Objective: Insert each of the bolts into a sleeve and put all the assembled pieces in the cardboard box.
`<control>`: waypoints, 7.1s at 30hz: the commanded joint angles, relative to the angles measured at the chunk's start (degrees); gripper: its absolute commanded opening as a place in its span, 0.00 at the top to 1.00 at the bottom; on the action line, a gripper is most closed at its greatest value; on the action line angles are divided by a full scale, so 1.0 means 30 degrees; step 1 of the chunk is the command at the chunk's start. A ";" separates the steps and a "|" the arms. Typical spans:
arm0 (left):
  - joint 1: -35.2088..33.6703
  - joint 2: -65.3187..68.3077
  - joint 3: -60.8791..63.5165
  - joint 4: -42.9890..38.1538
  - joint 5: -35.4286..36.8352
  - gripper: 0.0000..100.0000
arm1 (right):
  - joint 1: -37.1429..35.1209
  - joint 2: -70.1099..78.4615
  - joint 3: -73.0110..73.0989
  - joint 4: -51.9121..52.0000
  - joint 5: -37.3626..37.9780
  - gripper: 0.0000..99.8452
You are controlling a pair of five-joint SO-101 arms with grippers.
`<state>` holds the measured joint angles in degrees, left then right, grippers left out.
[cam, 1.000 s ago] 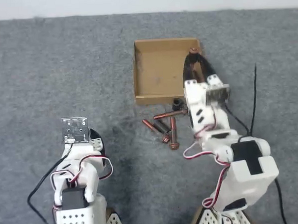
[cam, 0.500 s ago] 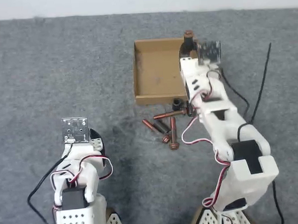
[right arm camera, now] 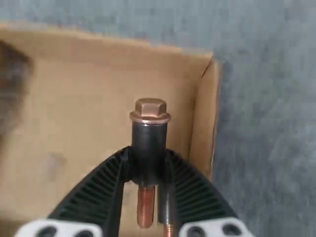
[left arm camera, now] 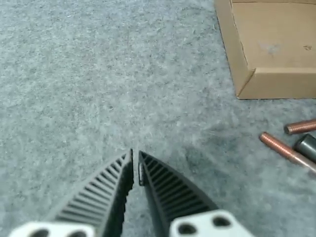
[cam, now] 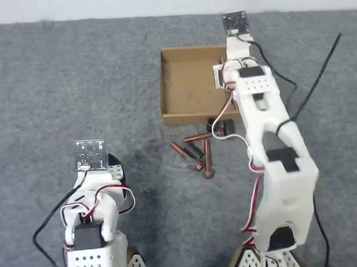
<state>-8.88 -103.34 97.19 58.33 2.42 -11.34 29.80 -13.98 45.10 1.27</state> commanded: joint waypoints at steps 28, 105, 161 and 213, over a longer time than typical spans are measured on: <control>-0.0586 -0.0293 -0.0220 -0.0615 -0.0996 0.99 | -0.0249 0.8337 -1.9927 1.5018 0.1055 0.89; -0.0557 -0.0293 -0.0220 -0.0615 -0.1407 0.99 | -0.0659 -0.6198 0.8440 0.8190 -0.0967 0.97; -0.0586 -0.0293 -0.0220 -0.0938 -0.1407 0.99 | 0.1158 -1.0828 1.4183 0.7780 -0.0938 0.99; -0.0615 -0.0293 -0.0220 -0.0967 -0.1407 0.99 | 0.0484 -1.7392 2.0161 0.5934 0.3077 0.88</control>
<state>-10.37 -103.34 97.19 57.19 -1.36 -9.85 -18.29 46.33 64.53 9.98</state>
